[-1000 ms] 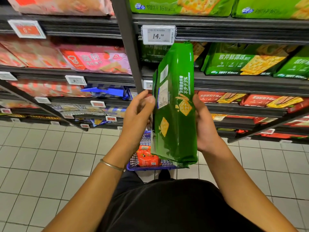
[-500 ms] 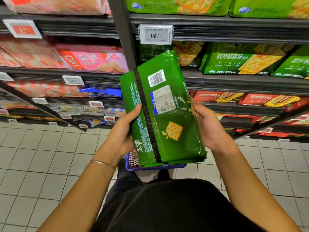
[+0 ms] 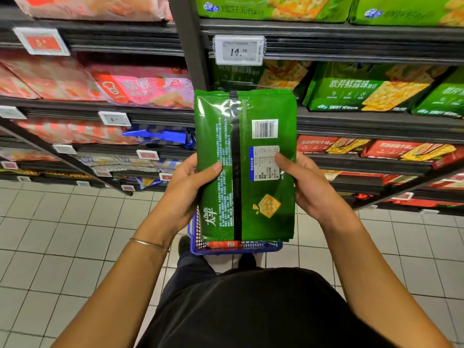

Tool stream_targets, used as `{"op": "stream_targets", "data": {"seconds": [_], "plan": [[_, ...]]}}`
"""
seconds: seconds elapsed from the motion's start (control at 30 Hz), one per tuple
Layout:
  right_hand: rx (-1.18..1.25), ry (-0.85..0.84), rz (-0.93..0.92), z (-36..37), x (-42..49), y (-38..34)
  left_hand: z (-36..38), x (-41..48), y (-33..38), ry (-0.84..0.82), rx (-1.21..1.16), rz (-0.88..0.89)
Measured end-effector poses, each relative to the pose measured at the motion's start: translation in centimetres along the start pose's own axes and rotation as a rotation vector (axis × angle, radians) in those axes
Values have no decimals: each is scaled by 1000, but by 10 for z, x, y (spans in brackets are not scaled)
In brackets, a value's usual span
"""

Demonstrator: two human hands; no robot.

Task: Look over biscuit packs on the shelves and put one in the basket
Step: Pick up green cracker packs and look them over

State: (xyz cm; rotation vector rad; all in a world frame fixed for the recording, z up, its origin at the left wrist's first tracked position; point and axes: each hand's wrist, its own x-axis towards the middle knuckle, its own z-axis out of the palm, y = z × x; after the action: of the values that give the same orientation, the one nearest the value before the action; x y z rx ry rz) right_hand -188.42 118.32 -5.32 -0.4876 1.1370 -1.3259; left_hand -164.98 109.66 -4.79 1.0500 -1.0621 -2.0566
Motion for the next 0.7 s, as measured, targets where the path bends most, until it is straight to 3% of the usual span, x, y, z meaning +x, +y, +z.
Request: {"op": "stream_targets", "data": {"seconds": [0.7], "plan": [[50,-76,-41,2,-10,1,-6,0,-6,-49,-38,73]]}}
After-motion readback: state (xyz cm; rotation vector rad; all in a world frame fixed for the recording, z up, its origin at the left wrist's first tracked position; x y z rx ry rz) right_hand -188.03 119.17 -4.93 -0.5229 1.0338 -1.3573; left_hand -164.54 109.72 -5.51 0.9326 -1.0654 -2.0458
